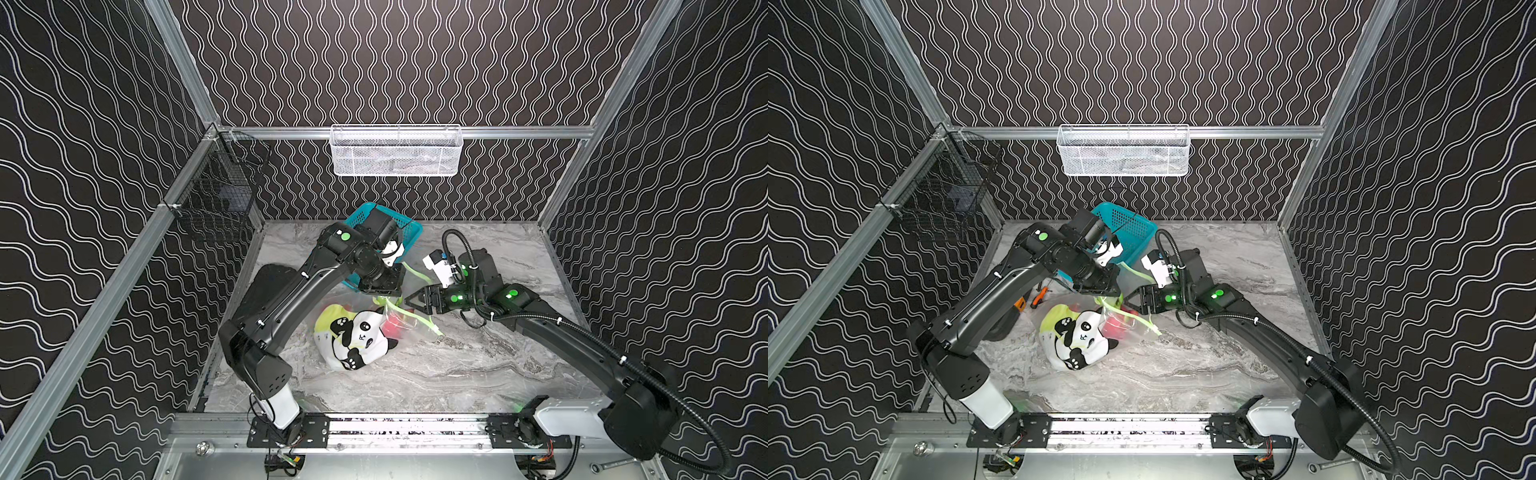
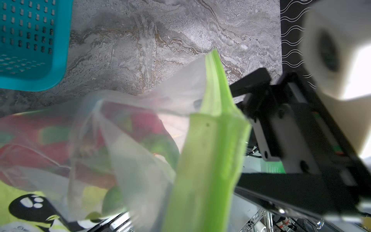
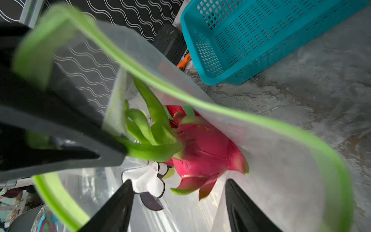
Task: Open the zip-top bag and take out the dragon fruit
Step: Pick up the dragon fruit from the zipper food storage bag.
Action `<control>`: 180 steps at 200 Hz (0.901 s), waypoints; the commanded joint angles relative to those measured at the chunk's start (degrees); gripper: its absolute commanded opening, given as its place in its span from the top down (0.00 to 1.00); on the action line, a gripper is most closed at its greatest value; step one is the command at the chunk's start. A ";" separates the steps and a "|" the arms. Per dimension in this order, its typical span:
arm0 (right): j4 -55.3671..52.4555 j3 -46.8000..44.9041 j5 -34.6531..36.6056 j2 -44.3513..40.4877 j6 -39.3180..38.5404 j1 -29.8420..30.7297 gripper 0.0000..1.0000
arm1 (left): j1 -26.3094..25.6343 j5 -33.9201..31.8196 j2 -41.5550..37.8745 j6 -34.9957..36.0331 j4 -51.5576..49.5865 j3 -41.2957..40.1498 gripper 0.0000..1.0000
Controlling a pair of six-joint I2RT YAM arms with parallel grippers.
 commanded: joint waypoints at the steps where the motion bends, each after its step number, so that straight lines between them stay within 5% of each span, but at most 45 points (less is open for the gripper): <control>1: 2.85 1.20 -2.70 1.72 -1.20 1.11 0.25 | -0.01 1.86 -0.40 0.33 0.54 0.76 1.00; 40: 0.09 4.79 -1.35 6.74 -5.76 5.44 0.21 | -0.03 2.74 -0.33 0.01 0.61 1.71 1.00; 88: 9.58 1.89 4.10 8.64 -4.22 6.69 0.20 | -0.01 2.68 -2.00 -0.06 0.45 0.19 1.00; 110: 11.50 1.55 5.45 9.47 -3.60 6.60 0.31 | 0.00 2.27 -2.69 -0.10 -0.35 -0.01 1.00; 150: 12.80 1.27 3.34 8.91 -3.69 6.69 0.74 | -0.02 1.59 -3.14 0.60 -1.93 0.47 1.00; 180: 12.17 0.85 3.78 6.78 -4.36 7.19 0.88 | 0.04 0.12 -3.70 1.19 -2.59 0.30 0.78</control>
